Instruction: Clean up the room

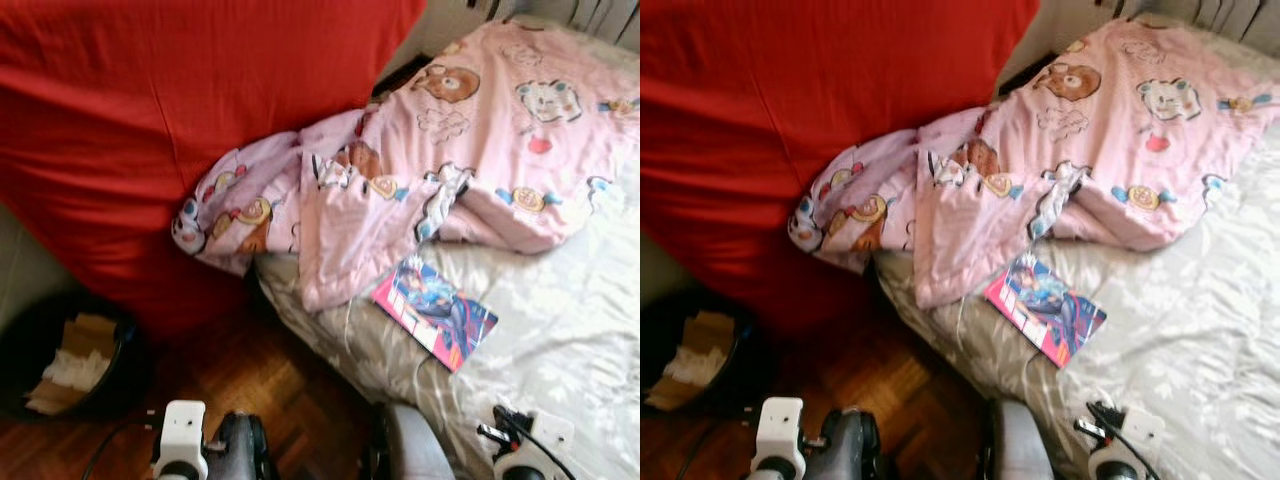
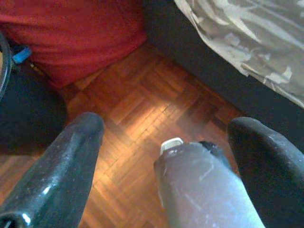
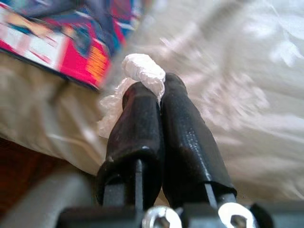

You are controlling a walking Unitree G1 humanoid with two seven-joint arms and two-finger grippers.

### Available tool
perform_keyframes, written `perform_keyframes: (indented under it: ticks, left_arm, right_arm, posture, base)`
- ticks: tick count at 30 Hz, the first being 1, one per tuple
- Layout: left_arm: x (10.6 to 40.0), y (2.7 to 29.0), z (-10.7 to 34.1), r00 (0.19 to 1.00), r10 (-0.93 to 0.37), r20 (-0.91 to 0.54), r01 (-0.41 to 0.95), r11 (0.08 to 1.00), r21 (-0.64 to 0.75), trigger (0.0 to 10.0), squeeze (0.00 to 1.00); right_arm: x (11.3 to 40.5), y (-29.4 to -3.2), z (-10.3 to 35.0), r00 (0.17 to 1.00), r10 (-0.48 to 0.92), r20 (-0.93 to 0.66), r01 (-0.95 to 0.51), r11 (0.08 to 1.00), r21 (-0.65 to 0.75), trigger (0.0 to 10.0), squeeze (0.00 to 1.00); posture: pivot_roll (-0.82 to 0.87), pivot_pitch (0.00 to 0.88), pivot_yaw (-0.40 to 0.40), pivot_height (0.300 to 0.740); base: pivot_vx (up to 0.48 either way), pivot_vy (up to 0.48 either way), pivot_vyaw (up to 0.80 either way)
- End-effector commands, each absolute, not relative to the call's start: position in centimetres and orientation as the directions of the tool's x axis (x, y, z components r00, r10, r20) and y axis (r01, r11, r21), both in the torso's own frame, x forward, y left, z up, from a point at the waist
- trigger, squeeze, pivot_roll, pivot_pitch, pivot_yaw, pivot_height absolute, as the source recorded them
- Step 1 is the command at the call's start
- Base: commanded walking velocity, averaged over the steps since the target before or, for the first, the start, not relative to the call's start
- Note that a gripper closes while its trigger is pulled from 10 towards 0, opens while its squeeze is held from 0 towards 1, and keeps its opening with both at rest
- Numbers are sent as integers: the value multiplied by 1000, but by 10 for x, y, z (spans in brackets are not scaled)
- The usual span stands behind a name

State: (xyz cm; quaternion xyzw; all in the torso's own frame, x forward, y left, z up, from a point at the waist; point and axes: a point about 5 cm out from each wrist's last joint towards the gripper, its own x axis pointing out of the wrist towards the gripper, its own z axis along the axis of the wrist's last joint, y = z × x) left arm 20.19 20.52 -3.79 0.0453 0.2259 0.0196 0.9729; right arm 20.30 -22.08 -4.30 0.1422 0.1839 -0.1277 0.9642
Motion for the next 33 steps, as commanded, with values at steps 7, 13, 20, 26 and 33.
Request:
perform_keyframes:
  ticks: [7, 13, 20, 26, 33]
  left_arm:
    - [189, 207, -61, 814, 105, -571, -77, 994, 72, 10000, 0]
    - [184, 209, -68, 773, 111, -624, -83, 994, 75, 10000, 0]
    - [177, 215, -75, 717, 146, -682, -135, 988, 70, 10000, 0]
    - [180, 217, -75, 703, 148, -696, -145, 987, 63, 10000, 0]
    - [185, 219, -73, 700, 146, -699, -139, 988, 68, 10000, 0]
  right_arm:
    - [203, -187, -61, 830, 21, -558, 69, 988, 139, 10000, 0]
    - [205, -181, -64, 798, 45, -600, 46, 990, 135, 10000, 0]
    - [188, -185, -76, 724, 26, -689, 60, 993, 101, 10000, 0]
    - [178, -197, -81, 683, -47, -728, 155, 984, 82, 10000, 0]
    - [170, -206, -84, 636, -107, -764, 197, 980, 27, 10000, 0]
  posture:
    - [-77, 41, -26, 707]
    - [-79, 11, -27, 738]
    - [-80, 6, -25, 740]
    - [-83, 16, -20, 740]
    - [-87, 21, -5, 740]
  base:
    - [0, 0, 0]
    - [0, 0, 0]
    - [0, 0, 0]
    - [0, 0, 0]
    - [0, 0, 0]
